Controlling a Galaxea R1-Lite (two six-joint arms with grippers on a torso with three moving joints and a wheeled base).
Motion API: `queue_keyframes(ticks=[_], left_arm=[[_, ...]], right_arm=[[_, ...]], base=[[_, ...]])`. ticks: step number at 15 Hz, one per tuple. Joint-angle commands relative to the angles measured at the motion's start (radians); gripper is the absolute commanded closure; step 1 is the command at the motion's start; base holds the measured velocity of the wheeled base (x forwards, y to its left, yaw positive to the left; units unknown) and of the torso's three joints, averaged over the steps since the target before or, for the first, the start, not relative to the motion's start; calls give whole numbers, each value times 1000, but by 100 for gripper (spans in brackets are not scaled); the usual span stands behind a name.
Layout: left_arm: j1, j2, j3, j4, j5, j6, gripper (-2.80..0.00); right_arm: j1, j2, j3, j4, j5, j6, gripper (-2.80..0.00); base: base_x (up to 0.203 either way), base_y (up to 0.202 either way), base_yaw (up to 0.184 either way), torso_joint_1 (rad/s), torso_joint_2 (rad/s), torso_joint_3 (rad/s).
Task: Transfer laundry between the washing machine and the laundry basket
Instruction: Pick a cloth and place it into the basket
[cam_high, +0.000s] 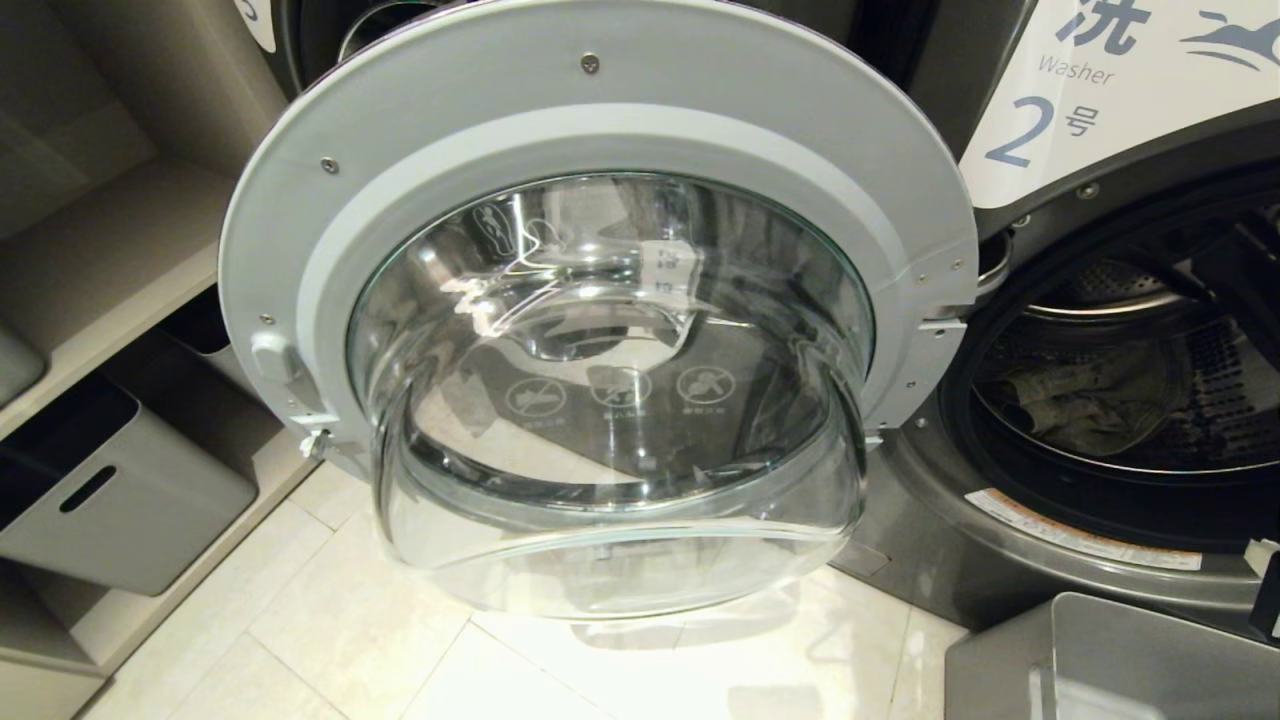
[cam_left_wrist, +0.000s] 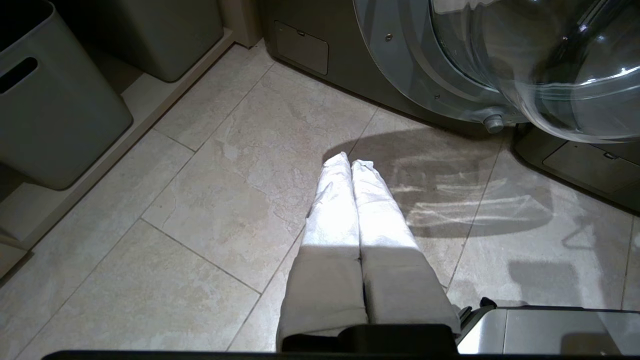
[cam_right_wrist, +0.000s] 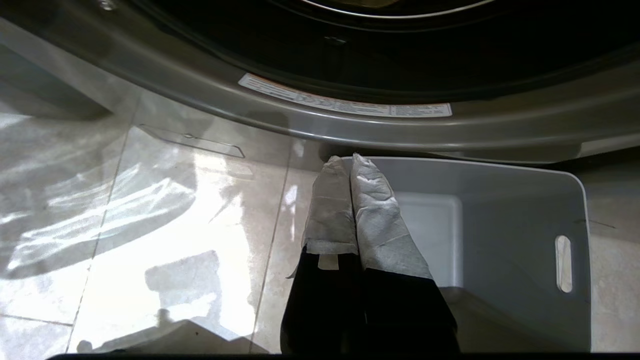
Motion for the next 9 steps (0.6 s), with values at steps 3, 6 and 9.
queue_keyframes(ticks=[3,6,9], left_arm=[[1,-1,0,0,0,0,0],[1,-1,0,0,0,0,0],[1,-1,0,0,0,0,0]], right_arm=[[-56,85,27,-100,1,-4,0],[-62,197,41,-213,3,-7,0],[-85,330,38,-378,0,-11,0]], base=[[0,0,0,0,0,0],[0,0,0,0,0,0],[0,0,0,0,0,0]])
